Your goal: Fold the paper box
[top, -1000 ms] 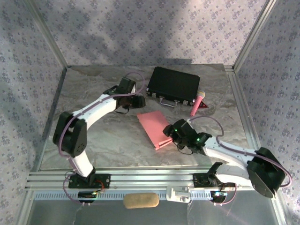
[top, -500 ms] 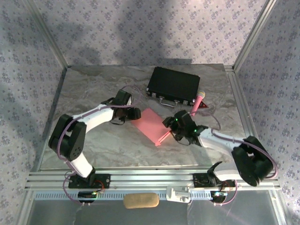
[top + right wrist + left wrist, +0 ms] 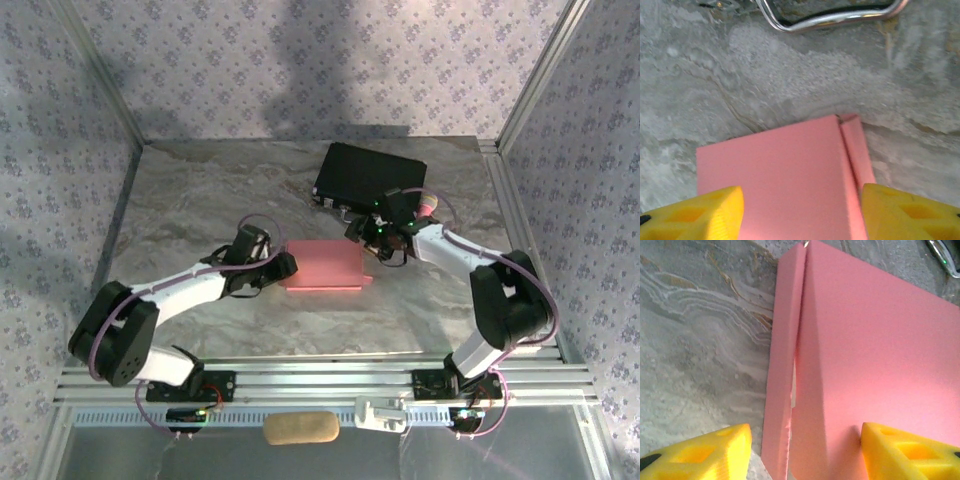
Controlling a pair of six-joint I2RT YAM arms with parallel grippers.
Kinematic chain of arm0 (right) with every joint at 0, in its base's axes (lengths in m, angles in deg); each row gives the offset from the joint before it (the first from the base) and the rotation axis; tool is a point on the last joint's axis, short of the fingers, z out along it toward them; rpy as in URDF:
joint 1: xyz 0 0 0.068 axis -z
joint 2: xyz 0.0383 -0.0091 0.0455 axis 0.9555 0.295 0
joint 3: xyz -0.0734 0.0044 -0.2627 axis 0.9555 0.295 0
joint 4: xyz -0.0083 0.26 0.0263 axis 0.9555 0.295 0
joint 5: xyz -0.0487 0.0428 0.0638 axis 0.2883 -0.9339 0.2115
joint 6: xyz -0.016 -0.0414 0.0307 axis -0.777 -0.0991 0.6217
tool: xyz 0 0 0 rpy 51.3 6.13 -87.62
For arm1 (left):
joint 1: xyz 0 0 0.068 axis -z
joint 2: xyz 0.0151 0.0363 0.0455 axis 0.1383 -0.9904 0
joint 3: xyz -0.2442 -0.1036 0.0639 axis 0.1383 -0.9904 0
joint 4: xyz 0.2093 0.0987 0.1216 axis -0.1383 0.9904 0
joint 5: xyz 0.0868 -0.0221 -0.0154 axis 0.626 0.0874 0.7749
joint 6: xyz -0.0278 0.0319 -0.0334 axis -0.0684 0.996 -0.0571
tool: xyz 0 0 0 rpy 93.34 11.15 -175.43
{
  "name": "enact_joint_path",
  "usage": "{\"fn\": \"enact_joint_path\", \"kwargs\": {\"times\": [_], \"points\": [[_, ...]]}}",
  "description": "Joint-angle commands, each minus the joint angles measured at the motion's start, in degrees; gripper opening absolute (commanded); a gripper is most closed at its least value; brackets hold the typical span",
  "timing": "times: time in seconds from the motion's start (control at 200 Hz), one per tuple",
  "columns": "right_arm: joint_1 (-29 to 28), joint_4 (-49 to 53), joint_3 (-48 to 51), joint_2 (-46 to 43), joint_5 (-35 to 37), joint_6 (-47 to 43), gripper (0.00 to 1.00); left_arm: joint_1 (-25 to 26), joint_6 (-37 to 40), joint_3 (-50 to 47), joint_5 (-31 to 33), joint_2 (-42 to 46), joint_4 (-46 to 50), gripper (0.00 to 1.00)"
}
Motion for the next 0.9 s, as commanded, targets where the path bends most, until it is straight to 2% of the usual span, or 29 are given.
{"fn": "enact_joint_path", "kwargs": {"times": [0.0,0.135,0.35,0.625,0.695,0.899], "points": [[0.25,4.72,3.45,-3.53,2.17,-4.90,0.65,0.26,-2.53,-0.02,1.44,2.53,-0.98,0.60],[-0.35,3.65,6.24,-4.44,1.37,-7.09,0.64,-0.44,-1.13,-0.19,2.79,4.70,1.21,0.62],[-1.40,1.67,7.23,-3.78,-0.63,-8.86,0.63,-2.38,2.53,1.30,-1.61,1.92,-0.13,0.62],[-1.47,0.26,7.77,-3.50,-2.45,-7.83,0.54,-2.65,1.95,-0.46,-3.31,-0.12,-4.24,0.43],[-1.49,0.00,8.00,-4.21,-3.03,-7.40,0.49,-2.25,1.45,-1.10,-3.17,0.86,-4.82,0.41],[-1.64,-0.48,9.24,-6.00,-4.97,-6.00,0.45,-1.63,0.87,-1.52,-3.01,2.72,-4.19,0.35]]}}
